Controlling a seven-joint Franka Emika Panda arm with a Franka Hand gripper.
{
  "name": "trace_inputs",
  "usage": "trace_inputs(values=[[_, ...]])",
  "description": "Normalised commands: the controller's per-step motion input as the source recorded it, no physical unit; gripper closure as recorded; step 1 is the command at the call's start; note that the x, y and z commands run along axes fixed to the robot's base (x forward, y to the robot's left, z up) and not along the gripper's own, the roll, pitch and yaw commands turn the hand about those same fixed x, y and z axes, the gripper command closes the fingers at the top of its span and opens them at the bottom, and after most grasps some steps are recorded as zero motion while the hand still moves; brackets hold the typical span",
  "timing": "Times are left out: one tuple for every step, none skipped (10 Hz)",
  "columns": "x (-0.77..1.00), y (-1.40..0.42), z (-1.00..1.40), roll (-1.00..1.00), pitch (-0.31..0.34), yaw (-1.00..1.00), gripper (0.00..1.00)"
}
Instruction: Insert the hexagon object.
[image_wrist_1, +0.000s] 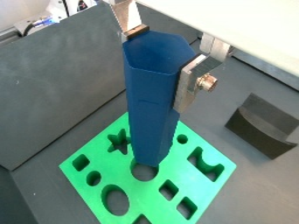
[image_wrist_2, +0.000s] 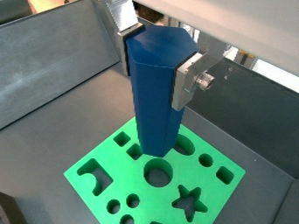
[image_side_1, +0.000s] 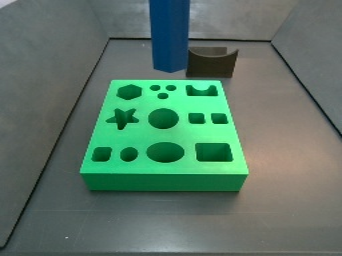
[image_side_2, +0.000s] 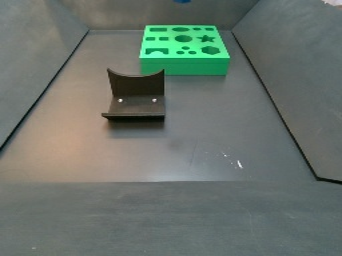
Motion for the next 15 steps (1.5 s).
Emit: trace_inputs(values=[[-0.18, 0.03, -0.81, 0.08, -0.103, -0.02, 1.00], [-0.27, 0.04, -0.89, 0.09, -0.139, -0.02, 1.00], [-0.26, 0.03, -0.83, 0.05, -0.124, -0.02, 1.00], [-0.27, 0.02, -0.78, 0.02, -0.123, -0.03, 1.00], [-0.29, 0.00, -0.77, 0.01, -0.130, -0.04, 1.00], [-0.24, 0.00, -0.75, 0.00, -0.127, -0.03, 1.00], [-0.21, 0.00, -0.75, 0.00, -0.129, -0.02, 1.00], [-0.21, 0.00, -0.72, 0.00, -0.129, -0.01, 1.00], [-0.16, 0.07, -0.53, 0.00, -0.071, 0.00, 1.00], [-0.14, 0.38, -0.12, 0.00, 0.000, 0.00, 1.00], [-0.16, 0.59, 0.00, 0.09, 0.000, 0.00, 1.00], [-0.21, 0.60, 0.00, 0.19, 0.006, 0.00, 1.00], [-0.22, 0.60, 0.00, 0.24, 0.019, -0.01, 1.00], [-0.14, 0.67, -0.01, 0.21, 0.051, 0.00, 1.00], [-0.10, 0.54, -0.04, 0.22, 0.039, 0.00, 1.00]])
